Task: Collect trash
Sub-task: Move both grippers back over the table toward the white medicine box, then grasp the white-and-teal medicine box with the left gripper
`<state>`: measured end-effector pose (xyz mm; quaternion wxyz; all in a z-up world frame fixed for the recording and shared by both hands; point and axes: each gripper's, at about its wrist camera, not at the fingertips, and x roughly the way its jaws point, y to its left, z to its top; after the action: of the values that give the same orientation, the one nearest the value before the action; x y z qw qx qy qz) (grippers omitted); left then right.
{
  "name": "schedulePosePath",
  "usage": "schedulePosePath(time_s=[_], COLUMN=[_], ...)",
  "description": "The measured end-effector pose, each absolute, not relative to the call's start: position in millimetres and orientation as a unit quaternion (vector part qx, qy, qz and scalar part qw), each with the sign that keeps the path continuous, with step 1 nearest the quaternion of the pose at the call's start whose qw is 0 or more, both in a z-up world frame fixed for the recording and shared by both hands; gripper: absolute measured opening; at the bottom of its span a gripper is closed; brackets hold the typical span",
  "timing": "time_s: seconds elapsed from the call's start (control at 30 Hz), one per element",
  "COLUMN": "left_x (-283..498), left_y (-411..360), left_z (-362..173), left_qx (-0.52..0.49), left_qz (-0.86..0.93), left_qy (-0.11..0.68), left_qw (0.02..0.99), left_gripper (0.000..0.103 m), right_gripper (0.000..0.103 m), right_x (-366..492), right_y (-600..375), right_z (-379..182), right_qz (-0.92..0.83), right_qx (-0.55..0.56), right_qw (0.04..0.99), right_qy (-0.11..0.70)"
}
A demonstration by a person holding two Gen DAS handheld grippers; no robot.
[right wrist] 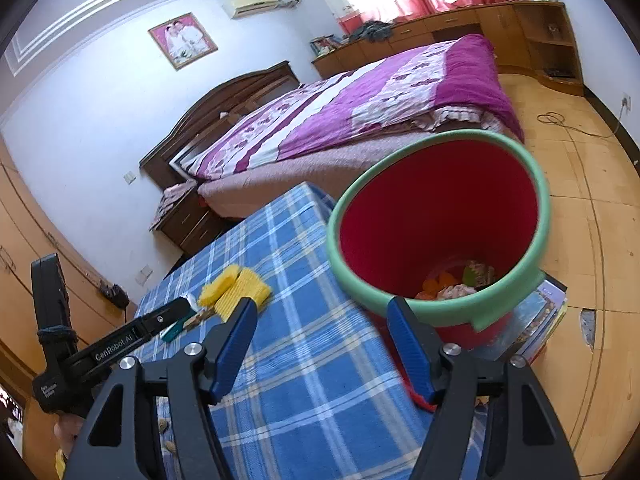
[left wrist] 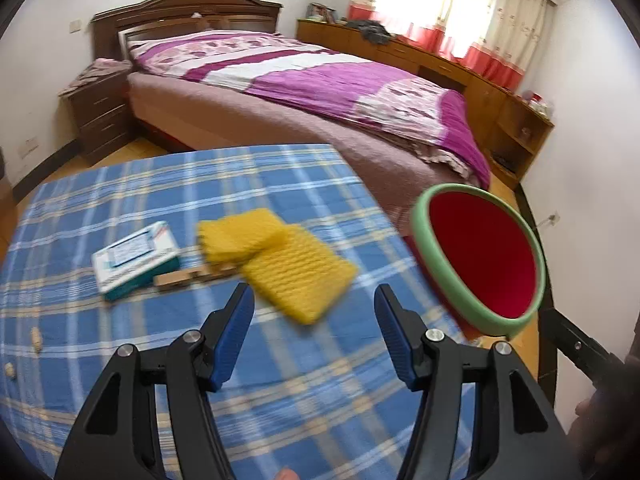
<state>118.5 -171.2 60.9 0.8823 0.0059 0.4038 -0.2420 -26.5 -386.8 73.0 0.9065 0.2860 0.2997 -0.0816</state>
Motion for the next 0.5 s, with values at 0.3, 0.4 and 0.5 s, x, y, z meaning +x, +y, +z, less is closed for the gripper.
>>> schedulePosePath(time_s=[0.3,0.4,0.5], left_x=[145.6,156.5,170.5], left_y=[-119.2,-108.2,-101.0], left_z=[52.7,47.0,39.0], left_qx=[0.009,0.018,0.035], left_qz=[-0.181,-0.168,-0.158], left_qy=[0.403,0.406,0.411], left_qw=[0.897,0.898,0.897], left_gripper=[0.063,0.064,0.073], right_gripper=[0.074,0.074,0.074], right_x=[-7.6,-1.4,4.6], right_y=[-357.0,-349.1,-345.2], right_z=[67.5,64.0,62.5], right_qz=[-0.062,-0.057,-0.055], right_qx=[0.264,0.258,0.254], right_qw=[0.907,0.906,0.904], right_qy=[0.323,0.332,0.339])
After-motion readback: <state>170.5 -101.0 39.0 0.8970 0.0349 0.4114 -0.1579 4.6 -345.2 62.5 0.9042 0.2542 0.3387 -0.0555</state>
